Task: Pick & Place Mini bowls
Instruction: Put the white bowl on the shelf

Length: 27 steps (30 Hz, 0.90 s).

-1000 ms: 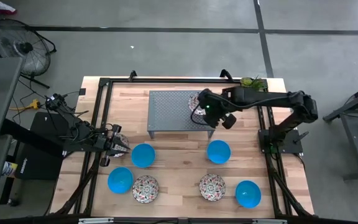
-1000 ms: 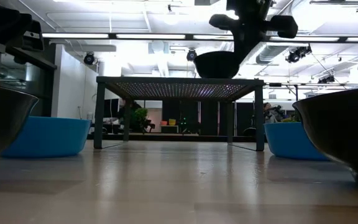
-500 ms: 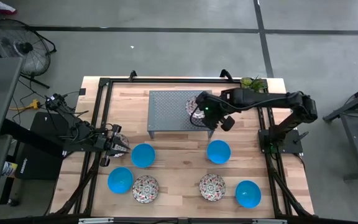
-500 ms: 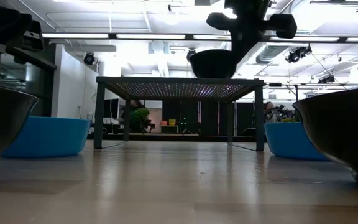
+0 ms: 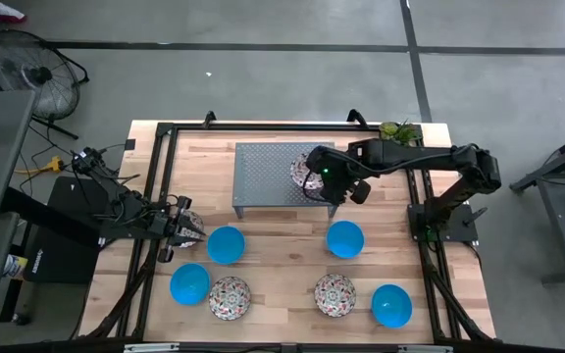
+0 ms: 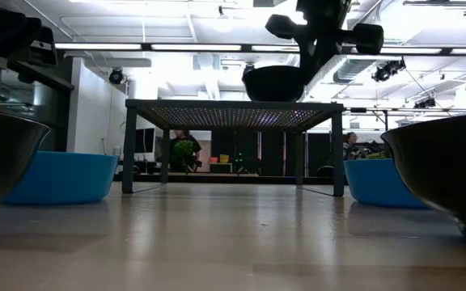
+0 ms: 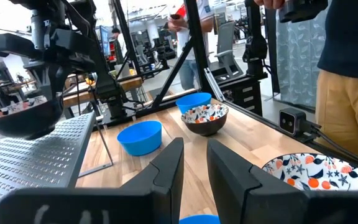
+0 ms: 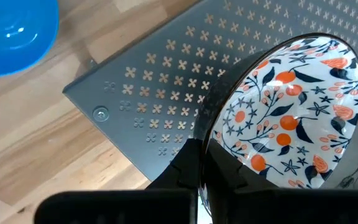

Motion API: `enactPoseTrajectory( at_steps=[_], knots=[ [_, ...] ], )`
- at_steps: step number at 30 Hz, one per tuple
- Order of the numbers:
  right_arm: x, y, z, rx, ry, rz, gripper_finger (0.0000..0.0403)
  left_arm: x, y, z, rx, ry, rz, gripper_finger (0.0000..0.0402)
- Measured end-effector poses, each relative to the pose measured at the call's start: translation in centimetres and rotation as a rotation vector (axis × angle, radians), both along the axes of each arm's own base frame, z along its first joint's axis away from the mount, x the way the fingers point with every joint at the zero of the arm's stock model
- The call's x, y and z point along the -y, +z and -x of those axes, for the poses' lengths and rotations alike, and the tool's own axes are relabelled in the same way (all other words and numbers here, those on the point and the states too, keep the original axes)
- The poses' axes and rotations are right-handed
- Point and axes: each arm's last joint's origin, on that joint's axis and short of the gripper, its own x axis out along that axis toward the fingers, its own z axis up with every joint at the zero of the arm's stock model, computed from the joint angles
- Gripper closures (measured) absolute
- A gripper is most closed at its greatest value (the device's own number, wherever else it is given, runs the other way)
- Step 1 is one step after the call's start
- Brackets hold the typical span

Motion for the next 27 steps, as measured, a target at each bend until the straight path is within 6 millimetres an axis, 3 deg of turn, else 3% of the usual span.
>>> enactPoseTrajectory(
  at_steps=[10, 27],
  knots=[
    [0.3, -0.4, -0.2, -0.013, 0.015, -0.021, 0.0403, 0.0, 0.0, 0.0, 0.000, 0.000, 0.000, 0.0335],
    [1.1, -0.7, -0.2, -0.013, -0.114, -0.043, 0.0400, 0.0, 0.0, 0.0, 0.000, 0.000, 0.000, 0.0335]
  ],
)
